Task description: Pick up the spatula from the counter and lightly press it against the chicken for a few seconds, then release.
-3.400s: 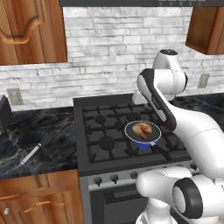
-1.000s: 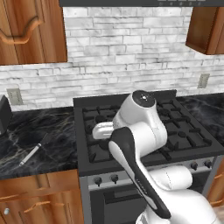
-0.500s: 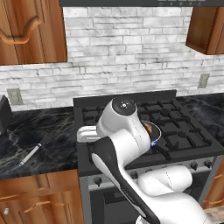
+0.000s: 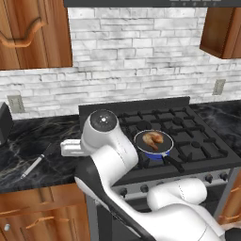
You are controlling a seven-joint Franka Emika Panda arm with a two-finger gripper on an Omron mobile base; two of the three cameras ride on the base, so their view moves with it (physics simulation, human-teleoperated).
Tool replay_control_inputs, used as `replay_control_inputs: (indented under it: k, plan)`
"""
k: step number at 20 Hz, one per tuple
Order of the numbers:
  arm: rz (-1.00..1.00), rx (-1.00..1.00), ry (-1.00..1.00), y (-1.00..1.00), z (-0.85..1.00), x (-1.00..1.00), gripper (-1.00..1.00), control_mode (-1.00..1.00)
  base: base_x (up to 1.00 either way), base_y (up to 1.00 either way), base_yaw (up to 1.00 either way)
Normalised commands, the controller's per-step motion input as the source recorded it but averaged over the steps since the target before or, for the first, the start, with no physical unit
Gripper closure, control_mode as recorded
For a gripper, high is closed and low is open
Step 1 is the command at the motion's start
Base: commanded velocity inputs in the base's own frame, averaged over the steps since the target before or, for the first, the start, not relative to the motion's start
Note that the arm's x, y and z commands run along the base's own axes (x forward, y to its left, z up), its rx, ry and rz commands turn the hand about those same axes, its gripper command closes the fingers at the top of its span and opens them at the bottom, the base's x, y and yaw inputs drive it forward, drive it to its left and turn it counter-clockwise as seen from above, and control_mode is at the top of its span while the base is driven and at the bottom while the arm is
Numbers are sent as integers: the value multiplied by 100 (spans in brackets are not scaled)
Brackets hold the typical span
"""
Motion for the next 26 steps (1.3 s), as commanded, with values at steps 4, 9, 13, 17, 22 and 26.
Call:
replay_control_inputs:
  k: [4,9,13,17,22,26]
  plan:
    - [-4,0,0,38,-14,0,-100,-100,0,0,0]
    - [-5,0,1,33,-22,0,-100,-100,0,0,0]
    - [-4,1,1,32,-7,0,-100,-100,0,0,0]
    - [-1,3,2,32,0,12,-100,-100,0,0,0]
    - [0,1,3,35,-7,21,-100,-100,0,0,0]
    - [0,3,2,29,-13,32,-100,-100,0,0,0]
